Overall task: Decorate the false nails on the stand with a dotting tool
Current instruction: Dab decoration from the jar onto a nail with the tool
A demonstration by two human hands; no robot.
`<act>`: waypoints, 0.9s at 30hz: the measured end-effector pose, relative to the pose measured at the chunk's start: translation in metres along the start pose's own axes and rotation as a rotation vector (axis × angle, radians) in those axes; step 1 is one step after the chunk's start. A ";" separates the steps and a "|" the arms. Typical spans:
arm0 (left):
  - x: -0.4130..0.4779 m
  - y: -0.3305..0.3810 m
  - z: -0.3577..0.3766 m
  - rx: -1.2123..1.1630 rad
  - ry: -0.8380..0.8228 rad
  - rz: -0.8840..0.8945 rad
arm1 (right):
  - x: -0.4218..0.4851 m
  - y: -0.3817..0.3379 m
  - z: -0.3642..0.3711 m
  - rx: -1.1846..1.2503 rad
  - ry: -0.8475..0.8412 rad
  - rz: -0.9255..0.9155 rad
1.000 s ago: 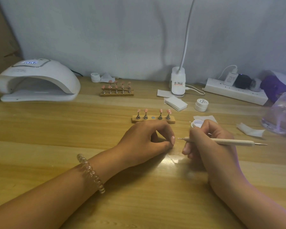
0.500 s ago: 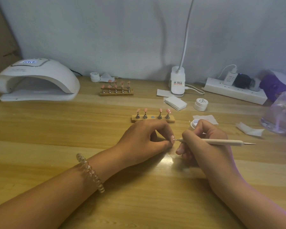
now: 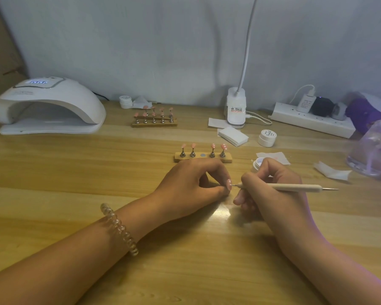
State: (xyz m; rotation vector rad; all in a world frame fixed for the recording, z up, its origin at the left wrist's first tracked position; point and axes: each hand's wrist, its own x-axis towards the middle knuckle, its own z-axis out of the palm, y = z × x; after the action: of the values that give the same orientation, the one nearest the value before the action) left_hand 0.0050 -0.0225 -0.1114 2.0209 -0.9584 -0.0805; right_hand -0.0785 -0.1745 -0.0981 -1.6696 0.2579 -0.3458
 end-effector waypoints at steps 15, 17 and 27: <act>0.000 0.000 0.000 -0.001 -0.004 -0.005 | -0.001 -0.001 0.000 0.017 0.007 -0.006; 0.000 -0.001 0.000 -0.001 -0.004 -0.003 | -0.002 -0.002 0.001 0.026 0.006 -0.006; -0.001 0.000 0.000 -0.001 -0.007 -0.005 | -0.001 -0.001 0.000 0.032 0.014 -0.019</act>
State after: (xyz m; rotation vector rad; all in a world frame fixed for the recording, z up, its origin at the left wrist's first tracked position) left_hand 0.0047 -0.0220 -0.1117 2.0229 -0.9575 -0.0908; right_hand -0.0793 -0.1738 -0.0974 -1.6397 0.2463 -0.3739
